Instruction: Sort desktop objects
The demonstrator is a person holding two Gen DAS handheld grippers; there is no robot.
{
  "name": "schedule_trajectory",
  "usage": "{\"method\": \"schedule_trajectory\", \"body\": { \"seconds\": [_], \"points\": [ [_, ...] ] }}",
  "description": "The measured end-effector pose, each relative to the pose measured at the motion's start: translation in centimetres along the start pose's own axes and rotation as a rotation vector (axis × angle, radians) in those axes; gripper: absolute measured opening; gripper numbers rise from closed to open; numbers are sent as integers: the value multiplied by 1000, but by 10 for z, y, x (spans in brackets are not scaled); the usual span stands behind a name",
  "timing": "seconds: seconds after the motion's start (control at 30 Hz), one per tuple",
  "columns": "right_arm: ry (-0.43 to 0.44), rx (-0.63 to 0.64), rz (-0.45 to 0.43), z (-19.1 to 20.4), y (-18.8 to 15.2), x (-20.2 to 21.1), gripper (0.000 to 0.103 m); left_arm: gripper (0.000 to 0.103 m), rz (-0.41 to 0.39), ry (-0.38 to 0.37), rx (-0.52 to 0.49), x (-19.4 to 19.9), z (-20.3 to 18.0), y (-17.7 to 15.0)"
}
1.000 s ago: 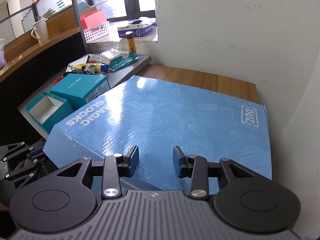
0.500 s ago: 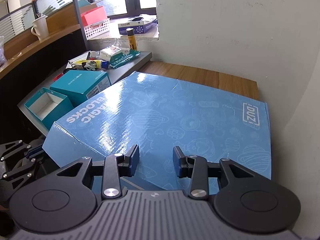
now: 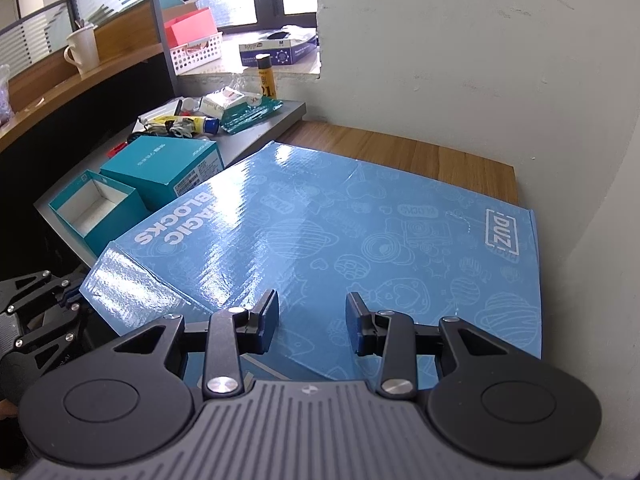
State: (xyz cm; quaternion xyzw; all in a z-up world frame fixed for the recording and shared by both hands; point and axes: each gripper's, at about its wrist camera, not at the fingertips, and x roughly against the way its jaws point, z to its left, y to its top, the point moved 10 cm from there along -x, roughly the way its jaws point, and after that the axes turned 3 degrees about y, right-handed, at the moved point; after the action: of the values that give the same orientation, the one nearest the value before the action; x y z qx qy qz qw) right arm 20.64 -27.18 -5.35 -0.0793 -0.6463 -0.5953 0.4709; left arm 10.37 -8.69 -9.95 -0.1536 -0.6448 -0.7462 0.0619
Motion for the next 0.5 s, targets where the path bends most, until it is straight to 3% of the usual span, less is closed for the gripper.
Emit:
{"method": "schedule_trajectory", "body": {
  "seconds": [0.5],
  "points": [
    [7, 0, 24, 2, -7, -5, 42, 7, 48, -47, 68, 2, 7, -1]
  ]
}}
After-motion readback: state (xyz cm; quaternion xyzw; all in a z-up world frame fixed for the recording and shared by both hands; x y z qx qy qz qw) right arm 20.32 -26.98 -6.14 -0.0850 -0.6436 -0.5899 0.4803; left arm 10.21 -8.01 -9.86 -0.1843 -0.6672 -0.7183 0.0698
